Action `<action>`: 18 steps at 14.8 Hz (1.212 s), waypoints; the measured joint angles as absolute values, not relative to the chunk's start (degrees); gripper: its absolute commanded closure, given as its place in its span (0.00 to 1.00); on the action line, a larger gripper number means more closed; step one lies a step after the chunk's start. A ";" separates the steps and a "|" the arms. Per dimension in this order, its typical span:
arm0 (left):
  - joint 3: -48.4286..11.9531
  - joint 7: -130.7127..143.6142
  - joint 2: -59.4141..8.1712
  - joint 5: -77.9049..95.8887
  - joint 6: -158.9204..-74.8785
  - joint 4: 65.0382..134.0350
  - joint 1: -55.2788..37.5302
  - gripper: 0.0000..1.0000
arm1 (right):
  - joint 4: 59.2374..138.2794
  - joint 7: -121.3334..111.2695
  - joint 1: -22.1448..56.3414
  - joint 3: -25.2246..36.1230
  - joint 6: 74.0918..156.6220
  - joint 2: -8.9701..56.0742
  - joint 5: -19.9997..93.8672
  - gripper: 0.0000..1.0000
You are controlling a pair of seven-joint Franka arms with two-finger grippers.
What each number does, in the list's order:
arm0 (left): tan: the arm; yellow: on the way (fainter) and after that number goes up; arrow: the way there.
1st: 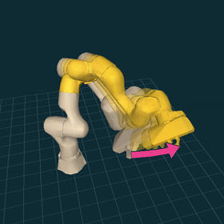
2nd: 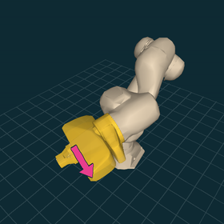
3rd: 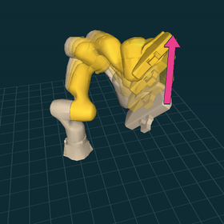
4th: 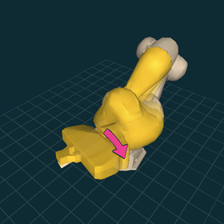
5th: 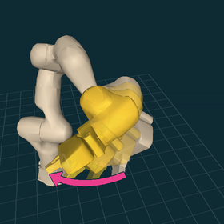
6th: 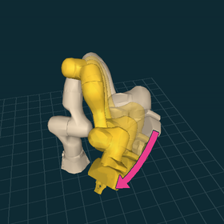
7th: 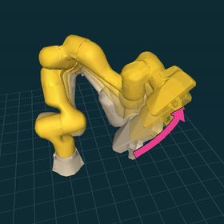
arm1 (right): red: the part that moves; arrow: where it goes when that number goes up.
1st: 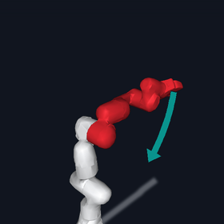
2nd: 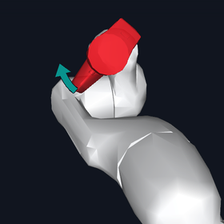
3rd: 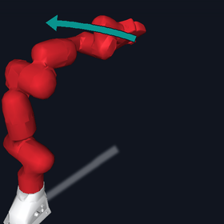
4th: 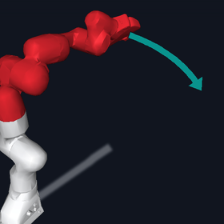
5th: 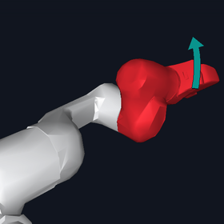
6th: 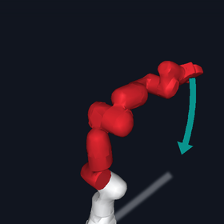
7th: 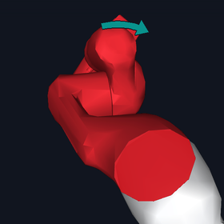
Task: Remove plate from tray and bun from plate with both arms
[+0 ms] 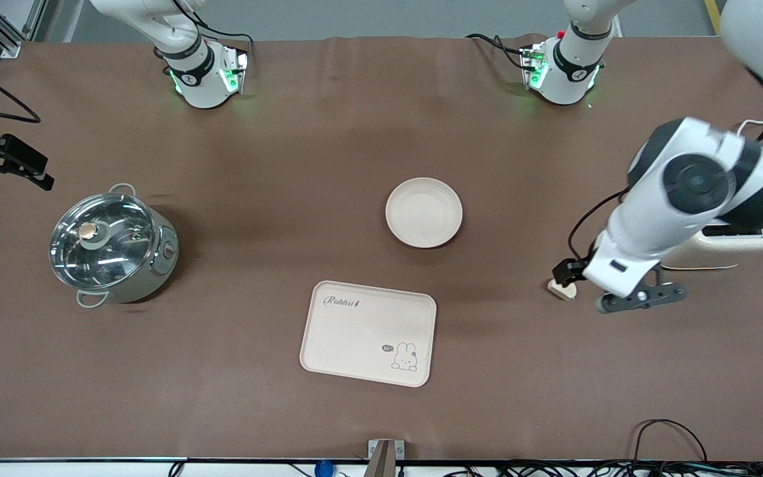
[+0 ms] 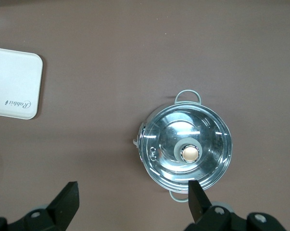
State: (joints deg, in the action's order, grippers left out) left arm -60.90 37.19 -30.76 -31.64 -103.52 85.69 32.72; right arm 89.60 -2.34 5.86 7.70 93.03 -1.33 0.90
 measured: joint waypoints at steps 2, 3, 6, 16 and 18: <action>-55.44 32.85 -23.99 -24.02 -102.14 85.04 31.45 0.00 | 89.60 -2.32 5.86 7.70 93.03 -1.33 0.90 0.00; -50.94 30.99 -20.53 -20.27 -101.56 85.04 29.06 0.00 | 89.60 -2.29 5.86 7.70 93.03 -1.33 0.90 0.00; -35.56 24.74 -12.54 -11.40 -99.34 85.07 18.78 0.00 | 89.60 -2.24 5.86 7.71 93.03 -1.33 0.90 0.00; -5.89 9.02 -7.27 -4.19 -96.73 85.49 3.46 0.00 | 89.60 -2.04 5.86 7.91 93.12 -1.33 0.89 0.00; 0.63 7.67 -7.48 -4.10 -96.89 85.03 -1.18 0.00 | 89.60 -2.04 5.86 7.92 93.28 -1.33 0.89 0.00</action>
State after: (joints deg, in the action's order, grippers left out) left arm 0.63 7.67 -7.48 -4.10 -96.89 85.03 -1.18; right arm 89.60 -2.04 5.86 7.92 93.28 -1.33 0.89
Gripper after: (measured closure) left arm 0.000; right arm 0.000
